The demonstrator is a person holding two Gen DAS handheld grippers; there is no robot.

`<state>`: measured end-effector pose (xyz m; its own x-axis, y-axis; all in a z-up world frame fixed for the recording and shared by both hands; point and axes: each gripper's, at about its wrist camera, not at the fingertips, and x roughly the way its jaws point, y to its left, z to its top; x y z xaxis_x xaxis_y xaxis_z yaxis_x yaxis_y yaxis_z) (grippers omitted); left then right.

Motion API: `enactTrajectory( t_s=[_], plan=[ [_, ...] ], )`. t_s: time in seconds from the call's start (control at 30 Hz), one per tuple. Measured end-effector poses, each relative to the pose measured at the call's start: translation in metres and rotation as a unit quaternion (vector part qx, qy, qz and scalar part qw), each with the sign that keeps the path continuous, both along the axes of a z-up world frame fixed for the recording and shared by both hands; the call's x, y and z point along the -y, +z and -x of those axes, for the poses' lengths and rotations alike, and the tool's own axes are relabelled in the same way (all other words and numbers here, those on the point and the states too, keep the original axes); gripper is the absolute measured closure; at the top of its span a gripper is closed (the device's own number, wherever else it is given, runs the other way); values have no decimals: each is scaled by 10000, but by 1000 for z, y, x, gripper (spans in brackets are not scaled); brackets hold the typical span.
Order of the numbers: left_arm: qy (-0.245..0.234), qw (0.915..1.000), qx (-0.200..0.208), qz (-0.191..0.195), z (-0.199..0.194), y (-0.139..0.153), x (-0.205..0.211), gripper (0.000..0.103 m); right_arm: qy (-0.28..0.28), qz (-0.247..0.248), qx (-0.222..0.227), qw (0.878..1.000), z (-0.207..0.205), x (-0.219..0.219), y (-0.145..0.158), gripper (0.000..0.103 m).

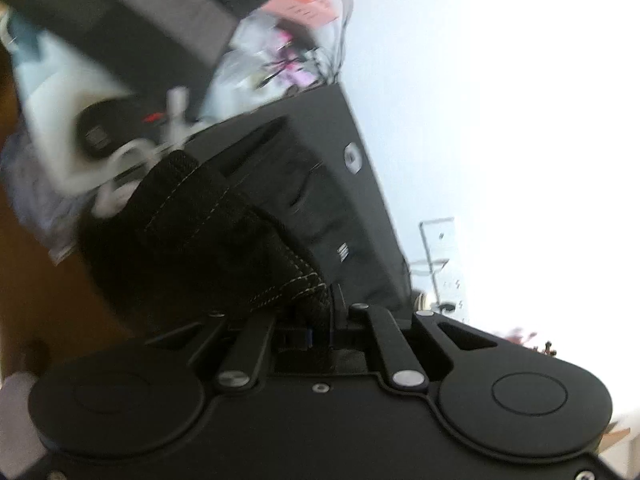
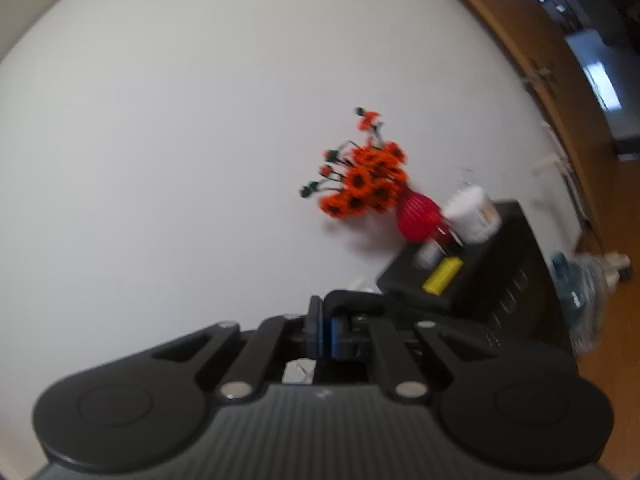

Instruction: Fold clothes

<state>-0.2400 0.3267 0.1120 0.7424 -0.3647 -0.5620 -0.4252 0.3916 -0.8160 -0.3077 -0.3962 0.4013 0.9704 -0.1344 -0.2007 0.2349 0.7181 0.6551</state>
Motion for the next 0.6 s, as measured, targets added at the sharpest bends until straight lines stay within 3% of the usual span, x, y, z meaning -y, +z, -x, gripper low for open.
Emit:
enactTrajectory(
  t_s=[0.27,0.5,0.6],
  plan=[
    [749,9960,-40,-480,-105,13,30,97,421,475,-51,9980,-161,16,4,98],
    [1125,9864,-366,-1140,-185,-3,62,97,1007,514,-452,9926,-296,22,-38,98],
    [1166,9823,-586,-1347,-210,-14,73,97,1173,538,-682,9893,-335,23,-61,98]
  ],
)
